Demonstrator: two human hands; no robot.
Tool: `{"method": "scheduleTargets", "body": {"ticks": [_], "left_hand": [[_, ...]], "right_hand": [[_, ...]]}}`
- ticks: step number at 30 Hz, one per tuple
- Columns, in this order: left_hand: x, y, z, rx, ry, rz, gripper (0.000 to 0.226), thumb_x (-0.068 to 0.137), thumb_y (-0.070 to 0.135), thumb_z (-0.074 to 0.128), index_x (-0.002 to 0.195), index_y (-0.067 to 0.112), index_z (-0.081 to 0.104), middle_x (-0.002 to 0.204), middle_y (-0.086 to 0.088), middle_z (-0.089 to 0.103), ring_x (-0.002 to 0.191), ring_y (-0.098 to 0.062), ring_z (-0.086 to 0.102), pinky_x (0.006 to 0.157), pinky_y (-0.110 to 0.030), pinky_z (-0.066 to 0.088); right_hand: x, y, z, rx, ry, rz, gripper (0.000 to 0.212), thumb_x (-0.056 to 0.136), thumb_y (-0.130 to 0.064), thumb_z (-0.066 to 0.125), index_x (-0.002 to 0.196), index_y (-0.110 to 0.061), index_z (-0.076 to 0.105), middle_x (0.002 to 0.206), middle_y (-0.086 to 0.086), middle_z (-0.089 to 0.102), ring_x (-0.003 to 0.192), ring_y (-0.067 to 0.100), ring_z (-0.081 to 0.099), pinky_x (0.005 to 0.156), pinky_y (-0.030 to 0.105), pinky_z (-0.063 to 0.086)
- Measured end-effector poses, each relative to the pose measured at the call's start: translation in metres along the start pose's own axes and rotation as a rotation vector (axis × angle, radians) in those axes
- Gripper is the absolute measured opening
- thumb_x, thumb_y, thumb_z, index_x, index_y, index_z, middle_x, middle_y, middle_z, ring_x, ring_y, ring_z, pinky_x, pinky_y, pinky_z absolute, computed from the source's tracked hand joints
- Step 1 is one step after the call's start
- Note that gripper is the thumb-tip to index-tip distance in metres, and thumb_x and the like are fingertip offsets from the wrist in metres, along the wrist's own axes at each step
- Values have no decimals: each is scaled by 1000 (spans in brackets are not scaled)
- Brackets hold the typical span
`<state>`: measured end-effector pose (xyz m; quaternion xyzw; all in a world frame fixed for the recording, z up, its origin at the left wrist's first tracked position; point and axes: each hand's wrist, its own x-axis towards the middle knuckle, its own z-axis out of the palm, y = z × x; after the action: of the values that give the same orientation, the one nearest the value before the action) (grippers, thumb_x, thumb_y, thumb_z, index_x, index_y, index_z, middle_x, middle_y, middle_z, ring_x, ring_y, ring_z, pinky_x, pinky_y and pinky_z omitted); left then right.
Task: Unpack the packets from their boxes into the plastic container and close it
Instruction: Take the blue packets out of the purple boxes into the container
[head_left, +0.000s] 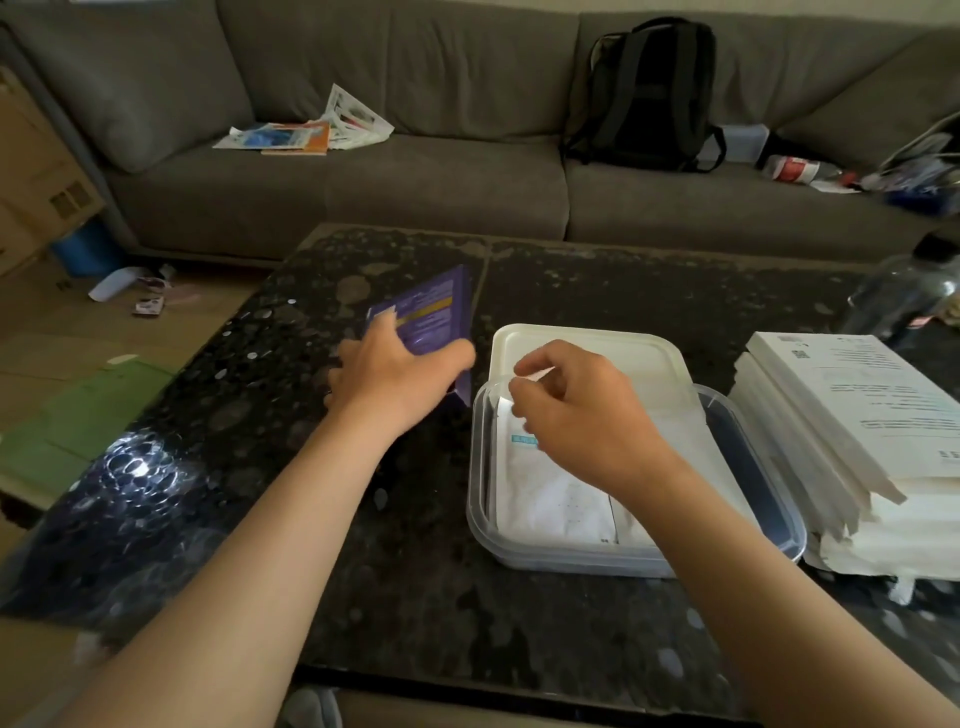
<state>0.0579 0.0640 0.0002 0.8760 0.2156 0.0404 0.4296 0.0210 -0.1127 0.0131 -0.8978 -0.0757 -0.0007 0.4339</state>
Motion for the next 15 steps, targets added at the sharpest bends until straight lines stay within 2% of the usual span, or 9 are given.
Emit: {"method": "scheduleTargets", "body": {"ticks": [2, 5, 8, 10, 12, 13, 14, 15], "left_hand": [[-15, 14, 2, -91, -14, 99, 84, 45, 72, 66, 122, 41, 56, 128, 1, 53, 116, -26, 54, 97, -49, 49], [-34, 31, 3, -172, -49, 209, 75, 49, 69, 71, 117, 46, 50, 129, 4, 41, 119, -23, 50, 96, -45, 51], [-42, 39, 9, -236, -70, 262, 82, 48, 74, 73, 122, 46, 50, 128, 7, 37, 120, -24, 50, 93, -44, 54], [-45, 41, 15, -243, -88, 276, 77, 53, 80, 67, 120, 46, 51, 130, 6, 37, 121, -25, 50, 94, -45, 54], [-49, 45, 21, -282, -52, 328, 48, 68, 77, 52, 98, 40, 58, 128, -9, 48, 115, -35, 54, 96, -51, 52], [-50, 46, 22, -300, -23, 370, 37, 76, 69, 44, 82, 35, 56, 119, -21, 54, 110, -42, 55, 95, -55, 50], [-48, 47, 24, -307, -10, 413, 33, 81, 59, 39, 73, 31, 52, 109, -28, 58, 106, -47, 55, 94, -54, 50], [-47, 47, 24, -267, -5, 452, 29, 83, 50, 37, 72, 28, 51, 102, -28, 59, 105, -45, 55, 91, -49, 50]], "right_hand": [[-2, -4, -1, 237, -128, 44, 33, 97, -27, 63, 129, -25, 55, 90, 3, 76, 86, 18, 74, 79, 40, 63], [-6, -7, -9, 593, -257, 31, 46, 96, -12, 65, 137, -23, 50, 112, 10, 73, 103, 24, 73, 89, 42, 61], [-6, 0, -18, 677, -274, -56, 53, 93, -4, 68, 139, -23, 50, 122, 11, 69, 109, 28, 71, 92, 44, 59], [-6, 2, -23, 761, -235, -42, 50, 93, 2, 65, 137, -18, 53, 121, 14, 70, 106, 32, 71, 92, 49, 59], [-6, 4, -29, 868, -179, -15, 46, 92, 8, 57, 135, -10, 55, 117, 21, 71, 102, 36, 72, 92, 53, 58], [-5, 6, -34, 903, -142, -6, 45, 90, 9, 55, 133, -7, 57, 115, 24, 71, 98, 38, 72, 92, 55, 57], [-4, 8, -39, 930, -106, 0, 45, 86, 7, 55, 129, -4, 60, 112, 26, 71, 94, 39, 72, 90, 56, 58], [-3, 12, -45, 957, -70, 5, 45, 80, 3, 55, 123, -3, 63, 107, 26, 72, 89, 38, 72, 86, 56, 59]]}}
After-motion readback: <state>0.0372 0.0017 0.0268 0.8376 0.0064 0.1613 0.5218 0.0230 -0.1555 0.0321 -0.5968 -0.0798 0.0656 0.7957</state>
